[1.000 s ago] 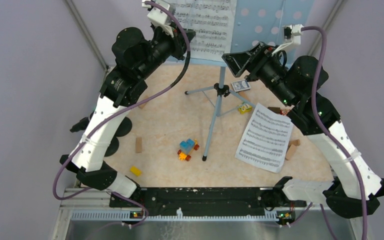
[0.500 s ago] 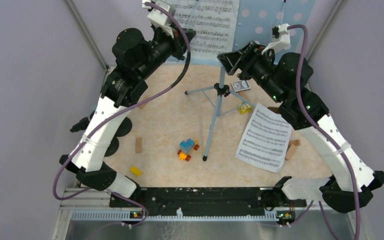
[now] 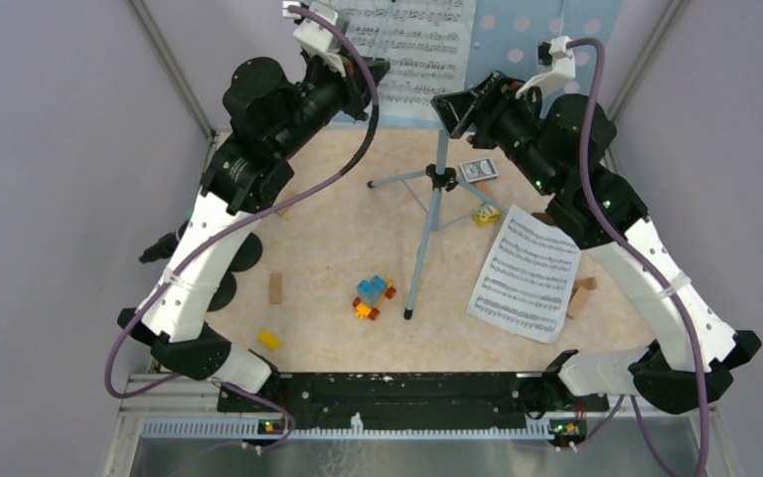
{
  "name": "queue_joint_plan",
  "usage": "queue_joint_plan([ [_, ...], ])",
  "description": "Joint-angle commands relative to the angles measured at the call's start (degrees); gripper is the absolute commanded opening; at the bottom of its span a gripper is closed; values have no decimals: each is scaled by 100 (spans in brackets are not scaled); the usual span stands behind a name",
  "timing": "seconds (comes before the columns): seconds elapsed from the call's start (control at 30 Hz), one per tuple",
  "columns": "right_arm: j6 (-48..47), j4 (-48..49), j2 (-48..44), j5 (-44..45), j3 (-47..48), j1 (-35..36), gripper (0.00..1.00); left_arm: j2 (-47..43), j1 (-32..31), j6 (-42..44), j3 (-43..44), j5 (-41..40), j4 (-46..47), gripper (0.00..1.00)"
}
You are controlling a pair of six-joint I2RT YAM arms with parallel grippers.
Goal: Pack up the instrument practice props
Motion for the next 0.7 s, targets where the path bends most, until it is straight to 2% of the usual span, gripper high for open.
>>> queue_joint_plan([
  [0.0, -195, -73, 260, 63, 288, -6, 65, -151, -18, -124, -48, 152, 132, 0],
  [0.13, -240, -37, 365, -342, 448, -7, 64, -152, -19, -127, -48, 160, 108, 0],
  [0.4, -268, 452, 353, -1091, 427, -2, 55, -190, -15, -140, -94, 148, 99, 0],
  [0.57, -255, 566, 333, -1037, 379, -3, 49, -221, -20, -146, -167, 144, 126, 0],
  [0.67, -310, 350, 324, -516, 424, -5, 49, -228, -15, -150, -196, 154, 141, 0],
])
